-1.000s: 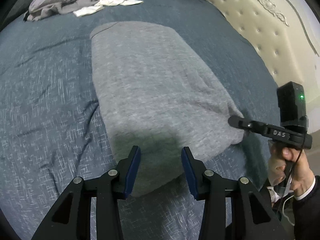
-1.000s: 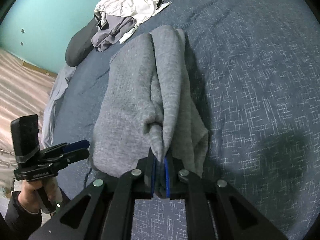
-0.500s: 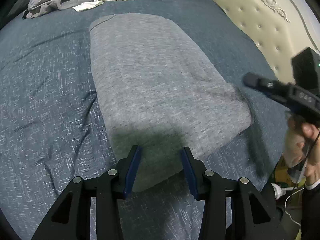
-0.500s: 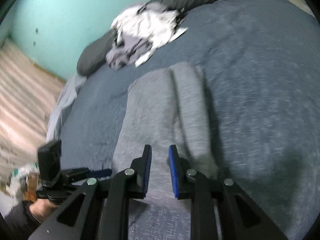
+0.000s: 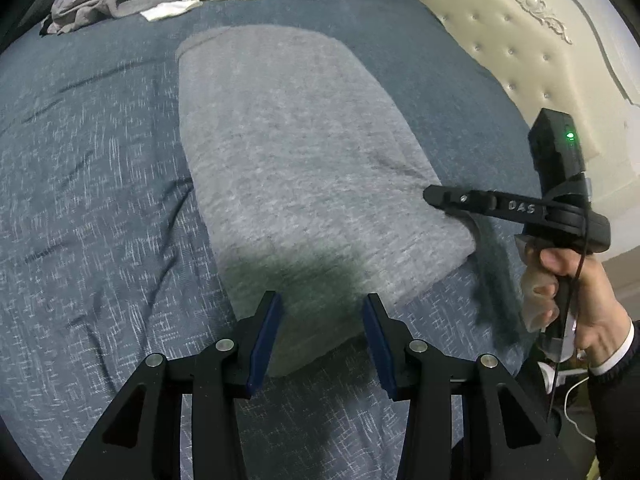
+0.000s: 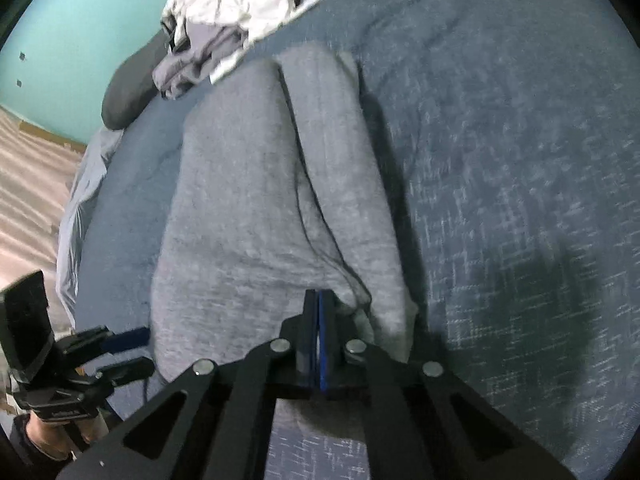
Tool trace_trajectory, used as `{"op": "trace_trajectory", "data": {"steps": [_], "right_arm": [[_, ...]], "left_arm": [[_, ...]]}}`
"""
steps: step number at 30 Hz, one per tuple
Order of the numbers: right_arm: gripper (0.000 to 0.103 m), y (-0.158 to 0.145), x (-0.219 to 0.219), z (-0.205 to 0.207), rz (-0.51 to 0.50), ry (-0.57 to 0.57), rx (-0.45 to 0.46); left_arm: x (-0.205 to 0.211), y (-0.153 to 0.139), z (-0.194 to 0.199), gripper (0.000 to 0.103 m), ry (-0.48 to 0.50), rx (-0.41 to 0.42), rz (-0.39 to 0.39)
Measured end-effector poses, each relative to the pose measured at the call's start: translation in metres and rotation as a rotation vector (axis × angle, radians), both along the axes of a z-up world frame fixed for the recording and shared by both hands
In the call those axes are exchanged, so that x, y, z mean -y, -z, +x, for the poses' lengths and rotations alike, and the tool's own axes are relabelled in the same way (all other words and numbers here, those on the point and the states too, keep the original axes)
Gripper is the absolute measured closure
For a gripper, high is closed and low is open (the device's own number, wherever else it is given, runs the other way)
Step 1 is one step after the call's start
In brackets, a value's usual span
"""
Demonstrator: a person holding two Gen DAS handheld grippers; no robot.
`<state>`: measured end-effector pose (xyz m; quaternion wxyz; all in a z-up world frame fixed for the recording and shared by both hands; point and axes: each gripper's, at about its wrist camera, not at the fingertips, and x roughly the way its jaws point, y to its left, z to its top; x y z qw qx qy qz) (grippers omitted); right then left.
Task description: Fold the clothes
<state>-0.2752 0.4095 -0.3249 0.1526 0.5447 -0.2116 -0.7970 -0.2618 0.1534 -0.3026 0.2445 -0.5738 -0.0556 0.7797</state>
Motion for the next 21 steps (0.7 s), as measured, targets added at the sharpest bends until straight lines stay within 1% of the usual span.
{"op": "trace_trajectory", "data": {"steps": [3,4,6,8,9,11,13,15,17,21], "right_arm": [[0.101,-0.024,0.005,-0.006,-0.009,-0.024,-0.078],[0.101,-0.029,0.011,-0.009,-0.01,-0.043,-0.094],[0.101,-0.03,0.023,-0.015,-0.014,-0.074,-0.091],[0.101,-0.025,0.036,-0.022,-0.026,-0.113,-0.077],[0.101,-0.021,0.041,-0.022,-0.016,-0.133,-0.068],[0.101,-0.004,0.048,-0.026,0.04,-0.146,-0.028],[0.103,0.014,0.047,-0.028,0.091,-0.146,0.015],[0.103,0.023,0.039,-0.026,0.068,-0.124,0.041],[0.103,0.022,0.031,-0.022,0.06,-0.113,0.042],[0.103,0.013,0.023,-0.018,0.095,-0.114,0.023]], "left_arm": [[0.008,-0.007,0.0,0.057,-0.013,-0.018,0.01],[0.006,-0.003,-0.003,0.057,-0.019,-0.014,0.015],[0.002,0.003,-0.007,0.057,-0.03,-0.007,0.021],[0.004,0.006,-0.003,0.057,-0.031,0.002,0.017],[0.004,0.01,0.001,0.057,-0.029,0.009,0.012],[-0.005,0.015,0.002,0.057,-0.017,0.014,-0.001],[-0.006,0.015,0.001,0.057,-0.008,0.016,0.008],[-0.005,0.009,-0.003,0.057,-0.008,0.006,0.016],[-0.004,0.003,-0.01,0.057,-0.008,-0.007,0.02],[-0.003,-0.003,-0.028,0.057,-0.03,-0.019,0.044]]}}
